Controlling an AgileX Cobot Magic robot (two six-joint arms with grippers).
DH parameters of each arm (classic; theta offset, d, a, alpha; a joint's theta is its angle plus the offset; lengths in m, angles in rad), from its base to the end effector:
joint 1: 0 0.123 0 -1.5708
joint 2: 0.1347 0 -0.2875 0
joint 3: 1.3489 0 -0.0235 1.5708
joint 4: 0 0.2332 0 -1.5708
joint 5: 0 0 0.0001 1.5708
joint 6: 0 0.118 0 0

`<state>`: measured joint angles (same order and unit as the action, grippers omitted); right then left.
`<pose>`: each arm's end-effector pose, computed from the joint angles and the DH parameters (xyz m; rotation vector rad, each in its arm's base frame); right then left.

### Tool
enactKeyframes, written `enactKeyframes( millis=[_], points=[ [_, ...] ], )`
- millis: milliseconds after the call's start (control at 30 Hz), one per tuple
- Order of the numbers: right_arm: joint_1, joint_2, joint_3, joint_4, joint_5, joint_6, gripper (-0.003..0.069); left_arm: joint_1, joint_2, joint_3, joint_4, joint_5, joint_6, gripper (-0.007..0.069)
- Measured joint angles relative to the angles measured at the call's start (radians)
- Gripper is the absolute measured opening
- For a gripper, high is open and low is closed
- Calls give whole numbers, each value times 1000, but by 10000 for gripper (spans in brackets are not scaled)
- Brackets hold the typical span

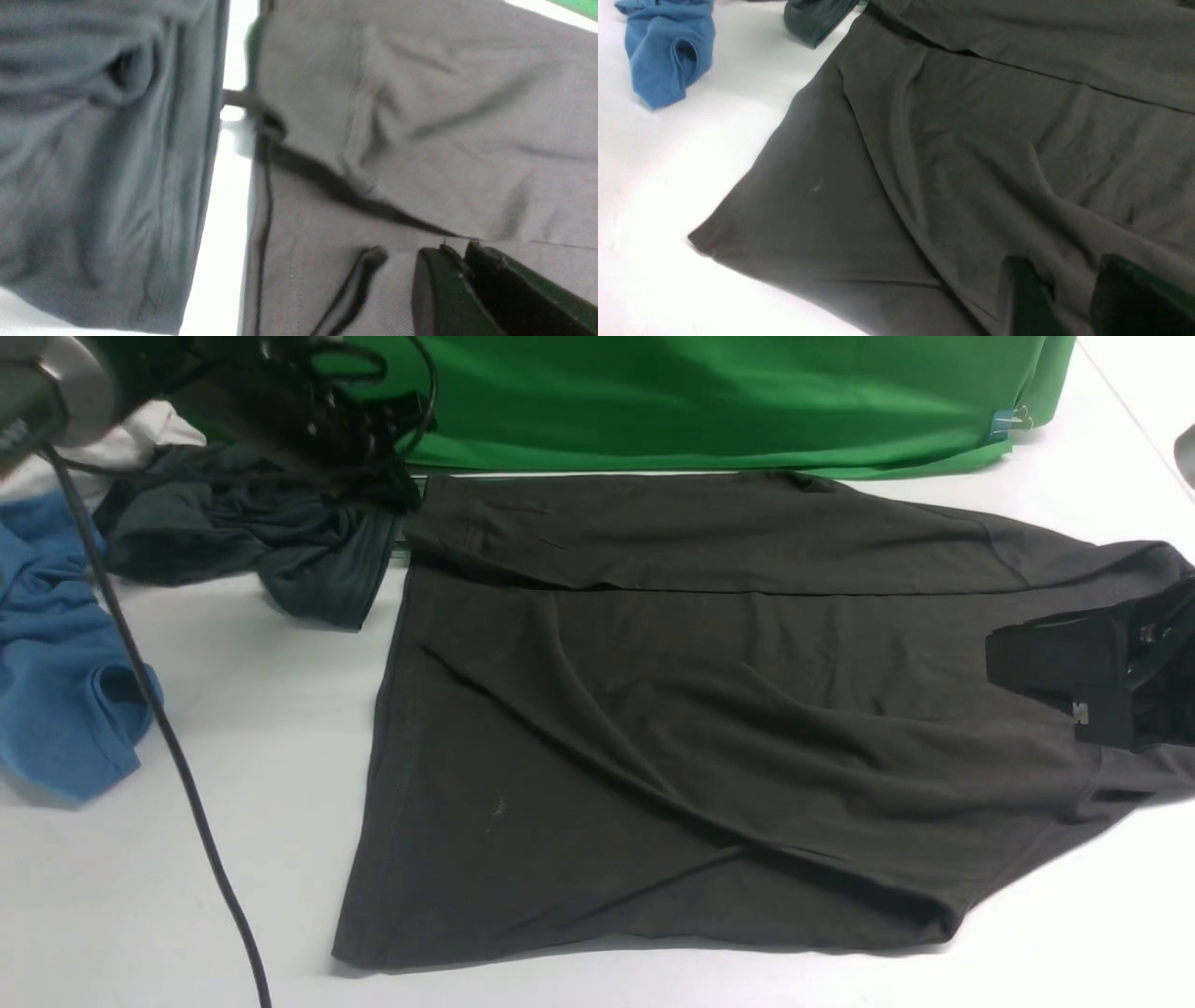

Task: Fold a long-sleeved shirt on a white desktop.
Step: 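Grab the top left corner of the dark shirt with the left gripper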

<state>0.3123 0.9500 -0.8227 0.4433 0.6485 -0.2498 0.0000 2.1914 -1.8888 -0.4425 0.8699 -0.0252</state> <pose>0.1723 0.0878 0.3232 -0.3699 2.2050 0.5232 0.4868 -0.0386 0.2095 -0.2995 2.5991 -0.5490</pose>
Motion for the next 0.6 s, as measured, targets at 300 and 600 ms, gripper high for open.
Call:
enactKeyframes(
  millis=[300,600],
  points=[
    [0,0,0,0,-4,2,240,-3,72,0,-7,-155,-140,520],
    [0,0,0,0,-12,2,240,-10,117,0,-64,-263,-140,638]
  ],
)
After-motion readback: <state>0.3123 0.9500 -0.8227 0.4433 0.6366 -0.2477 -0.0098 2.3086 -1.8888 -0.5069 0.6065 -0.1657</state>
